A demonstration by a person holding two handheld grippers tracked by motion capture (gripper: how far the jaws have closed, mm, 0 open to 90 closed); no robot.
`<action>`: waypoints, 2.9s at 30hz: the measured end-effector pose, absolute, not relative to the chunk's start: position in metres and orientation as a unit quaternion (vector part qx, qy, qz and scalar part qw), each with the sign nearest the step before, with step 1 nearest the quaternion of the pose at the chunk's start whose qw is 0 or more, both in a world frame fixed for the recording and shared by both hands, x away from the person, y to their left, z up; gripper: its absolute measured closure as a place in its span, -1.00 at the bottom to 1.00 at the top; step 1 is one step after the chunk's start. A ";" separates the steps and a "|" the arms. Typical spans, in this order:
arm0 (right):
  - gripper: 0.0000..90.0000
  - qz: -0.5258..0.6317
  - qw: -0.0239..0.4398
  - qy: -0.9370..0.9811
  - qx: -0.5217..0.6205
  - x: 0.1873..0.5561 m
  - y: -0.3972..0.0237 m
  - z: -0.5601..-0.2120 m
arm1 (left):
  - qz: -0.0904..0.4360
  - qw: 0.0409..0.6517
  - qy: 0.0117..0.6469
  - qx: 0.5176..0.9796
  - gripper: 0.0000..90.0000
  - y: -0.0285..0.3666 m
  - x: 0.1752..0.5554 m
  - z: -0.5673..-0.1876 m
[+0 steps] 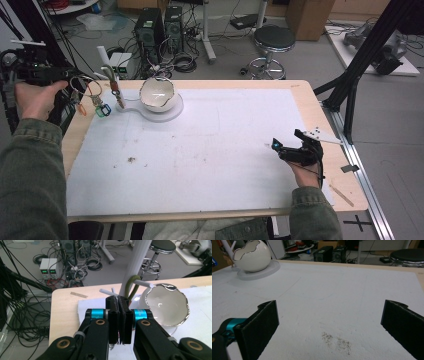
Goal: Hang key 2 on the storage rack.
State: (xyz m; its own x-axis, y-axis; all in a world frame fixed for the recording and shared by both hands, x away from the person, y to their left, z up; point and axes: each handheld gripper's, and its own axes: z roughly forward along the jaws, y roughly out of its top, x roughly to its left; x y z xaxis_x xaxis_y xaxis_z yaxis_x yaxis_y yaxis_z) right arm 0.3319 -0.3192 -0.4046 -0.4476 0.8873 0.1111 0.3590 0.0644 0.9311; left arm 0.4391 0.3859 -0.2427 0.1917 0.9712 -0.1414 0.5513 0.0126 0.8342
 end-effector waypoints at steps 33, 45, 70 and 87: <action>-0.99 0.498 0.259 0.686 0.463 0.327 -0.326 -0.408 | 0.243 0.414 0.607 0.634 0.94 0.394 0.492 -0.263; -0.99 0.491 0.255 0.690 0.467 0.327 -0.329 -0.412 | 0.234 0.424 0.610 0.627 0.94 0.390 0.506 -0.273; -0.99 0.492 0.255 0.685 0.472 0.320 -0.335 -0.411 | 0.197 0.424 0.619 0.631 0.15 0.377 0.526 -0.272; -0.99 0.495 0.255 0.687 0.466 0.323 -0.334 -0.410 | 0.225 0.435 0.653 0.578 -0.96 0.377 0.500 -0.279</action>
State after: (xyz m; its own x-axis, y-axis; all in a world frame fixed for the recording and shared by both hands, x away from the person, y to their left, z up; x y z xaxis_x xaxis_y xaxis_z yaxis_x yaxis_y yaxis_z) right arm 0.3226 -0.3336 -0.4102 -0.4349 0.8935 0.1119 0.3887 0.0742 0.9184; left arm 0.5004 0.3771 -0.2788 0.0461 0.9504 -0.3076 0.5593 0.2306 0.7963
